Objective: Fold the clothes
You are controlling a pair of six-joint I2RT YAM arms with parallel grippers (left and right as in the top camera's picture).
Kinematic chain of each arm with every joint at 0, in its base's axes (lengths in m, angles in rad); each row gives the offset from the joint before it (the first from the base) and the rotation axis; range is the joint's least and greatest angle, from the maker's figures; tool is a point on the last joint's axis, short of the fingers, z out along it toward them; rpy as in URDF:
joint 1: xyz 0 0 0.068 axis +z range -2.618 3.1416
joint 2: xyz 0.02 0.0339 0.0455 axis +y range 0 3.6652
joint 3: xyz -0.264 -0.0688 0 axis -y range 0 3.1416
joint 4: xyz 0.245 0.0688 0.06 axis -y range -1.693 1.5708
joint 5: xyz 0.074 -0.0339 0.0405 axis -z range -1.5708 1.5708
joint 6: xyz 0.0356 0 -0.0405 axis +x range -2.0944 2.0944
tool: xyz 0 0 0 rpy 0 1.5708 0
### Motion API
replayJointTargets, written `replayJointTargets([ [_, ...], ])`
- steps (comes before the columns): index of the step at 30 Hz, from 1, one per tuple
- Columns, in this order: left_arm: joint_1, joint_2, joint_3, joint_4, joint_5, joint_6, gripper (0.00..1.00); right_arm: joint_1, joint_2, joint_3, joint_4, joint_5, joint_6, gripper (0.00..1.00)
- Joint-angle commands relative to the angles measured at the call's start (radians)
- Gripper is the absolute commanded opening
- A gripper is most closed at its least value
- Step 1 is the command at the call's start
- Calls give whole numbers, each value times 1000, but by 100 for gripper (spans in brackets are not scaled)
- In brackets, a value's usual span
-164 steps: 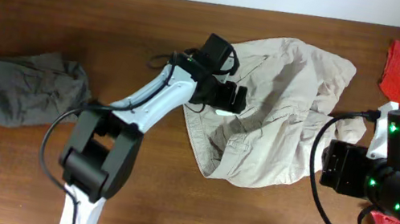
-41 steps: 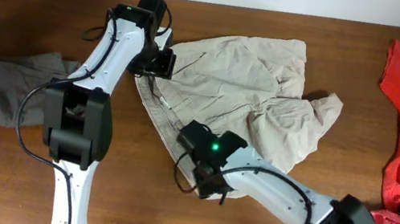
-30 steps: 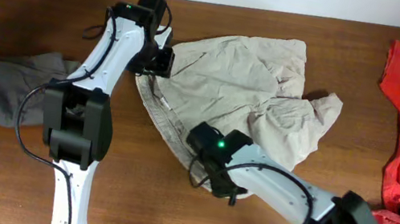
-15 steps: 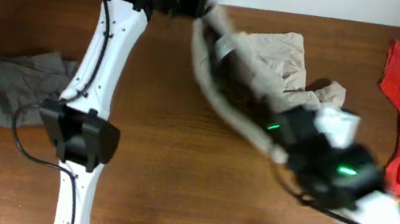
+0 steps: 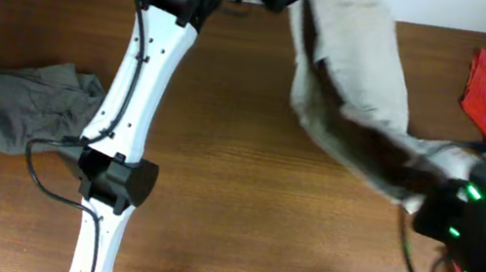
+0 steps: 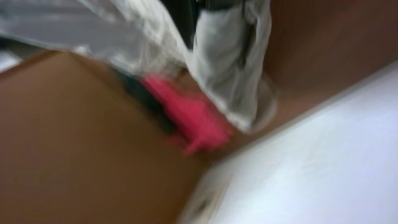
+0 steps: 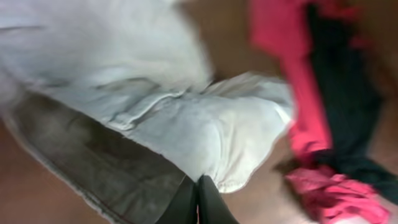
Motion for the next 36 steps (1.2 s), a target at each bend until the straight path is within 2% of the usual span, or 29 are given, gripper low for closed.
replayJointTargets([
  [1, 39, -4, 6, -136, -332, 224, 1, 18, 90, -71, 6, -287, -104, 4],
  [5, 54, -4, 6, -269, -560, 351, 1, 129, 179, -186, 92, -446, -142, 4],
  [9, 58, 0, 4, -299, -639, 381, 1, 274, 275, -285, 227, -460, -130, 4],
  [12, 58, 1, 4, -307, -636, 377, 1, 342, 328, -298, 264, -379, -77, 4],
  [14, 54, 1, 4, -275, -587, 351, 0, 363, 329, -289, 240, -179, -8, 4],
  [18, 20, 1, 4, -70, -286, 274, 1, 349, 277, -180, 33, 285, 189, 4],
  [21, -37, 1, 4, 212, -84, 145, 1, 330, 223, 3, -177, 551, 333, 4],
  [24, -108, 1, 4, 521, 13, 21, 1, 297, 147, 167, -176, 563, 247, 4],
  [27, -175, 1, 12, 691, 22, -10, 0, 260, 76, 331, -175, 513, 246, 4],
  [32, -213, 3, 15, 665, -11, 42, 0, 254, 36, 429, -176, 443, 157, 4],
  [36, -182, 3, 15, 419, -140, 218, 0, 254, 62, 419, -176, 403, 137, 4],
])
